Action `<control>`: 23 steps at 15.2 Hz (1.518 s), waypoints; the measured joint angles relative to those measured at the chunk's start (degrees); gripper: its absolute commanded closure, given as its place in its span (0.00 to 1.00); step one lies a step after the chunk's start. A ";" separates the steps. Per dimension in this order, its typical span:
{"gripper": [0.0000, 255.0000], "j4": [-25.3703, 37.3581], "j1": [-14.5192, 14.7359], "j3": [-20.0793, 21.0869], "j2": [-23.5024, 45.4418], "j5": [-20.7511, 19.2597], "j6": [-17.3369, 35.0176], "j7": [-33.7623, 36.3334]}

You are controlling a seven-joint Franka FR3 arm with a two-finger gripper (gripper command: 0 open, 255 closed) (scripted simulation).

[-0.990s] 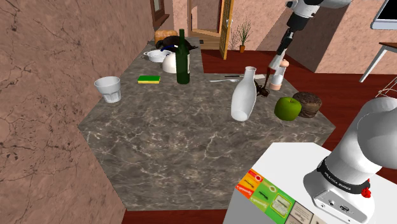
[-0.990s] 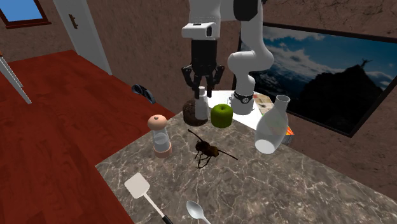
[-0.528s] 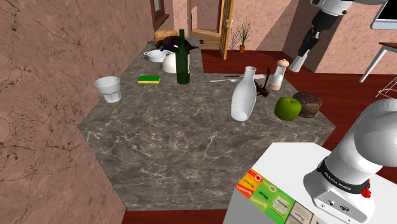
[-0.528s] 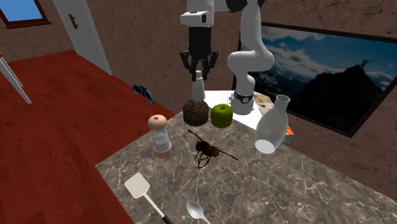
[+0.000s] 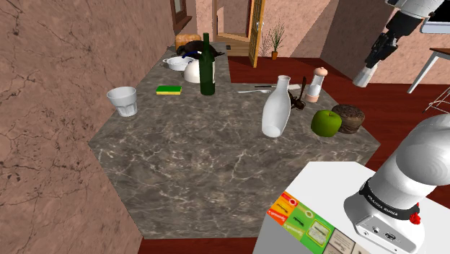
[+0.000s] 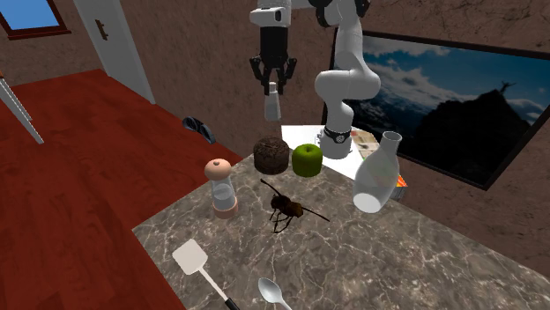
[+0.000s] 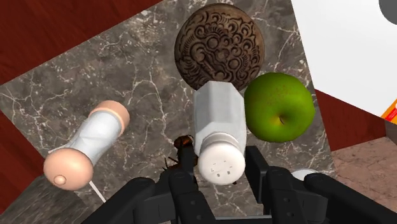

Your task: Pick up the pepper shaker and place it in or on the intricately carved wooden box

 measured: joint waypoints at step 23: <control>1.00 -13.74 -2.74 -6.83 -0.46 -5.61 13.41 -1.49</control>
